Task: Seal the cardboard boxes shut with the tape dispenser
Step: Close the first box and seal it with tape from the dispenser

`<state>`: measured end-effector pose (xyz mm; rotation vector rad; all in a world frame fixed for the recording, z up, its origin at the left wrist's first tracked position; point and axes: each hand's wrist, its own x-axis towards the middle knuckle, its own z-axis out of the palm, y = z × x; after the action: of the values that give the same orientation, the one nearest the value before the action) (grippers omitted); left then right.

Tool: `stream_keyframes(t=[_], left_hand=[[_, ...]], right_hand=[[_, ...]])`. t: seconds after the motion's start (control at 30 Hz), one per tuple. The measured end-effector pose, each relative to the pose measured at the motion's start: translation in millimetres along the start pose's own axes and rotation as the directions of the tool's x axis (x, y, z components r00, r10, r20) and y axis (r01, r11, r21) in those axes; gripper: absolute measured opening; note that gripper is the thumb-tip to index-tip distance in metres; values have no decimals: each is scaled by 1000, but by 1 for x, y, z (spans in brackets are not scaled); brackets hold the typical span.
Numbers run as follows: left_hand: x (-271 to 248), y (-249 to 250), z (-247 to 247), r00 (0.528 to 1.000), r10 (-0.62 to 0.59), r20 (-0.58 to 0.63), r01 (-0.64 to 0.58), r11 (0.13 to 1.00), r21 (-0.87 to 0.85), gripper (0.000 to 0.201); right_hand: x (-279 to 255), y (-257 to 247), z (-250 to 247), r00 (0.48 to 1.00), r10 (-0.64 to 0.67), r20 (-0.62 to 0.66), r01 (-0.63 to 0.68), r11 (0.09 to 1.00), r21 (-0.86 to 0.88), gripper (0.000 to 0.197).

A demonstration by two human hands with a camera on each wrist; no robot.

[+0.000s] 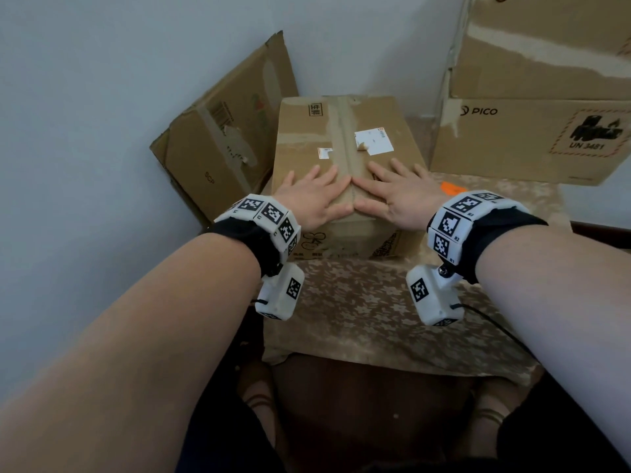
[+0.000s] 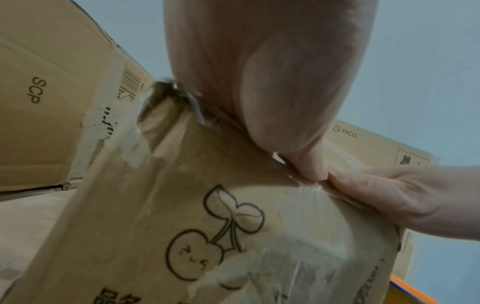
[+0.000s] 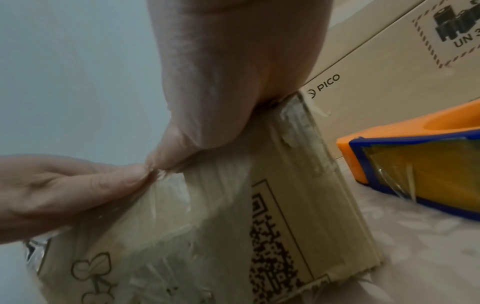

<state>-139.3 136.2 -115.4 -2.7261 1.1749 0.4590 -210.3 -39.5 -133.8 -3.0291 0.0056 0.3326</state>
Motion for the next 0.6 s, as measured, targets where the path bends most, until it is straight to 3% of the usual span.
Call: stream_keyframes(t=[0.6], left_hand=[[0,6,9,993,-18,-114,28,996,86,78]], right_hand=[[-3,-4,4,999,5,-51,-7,999,-53,84]])
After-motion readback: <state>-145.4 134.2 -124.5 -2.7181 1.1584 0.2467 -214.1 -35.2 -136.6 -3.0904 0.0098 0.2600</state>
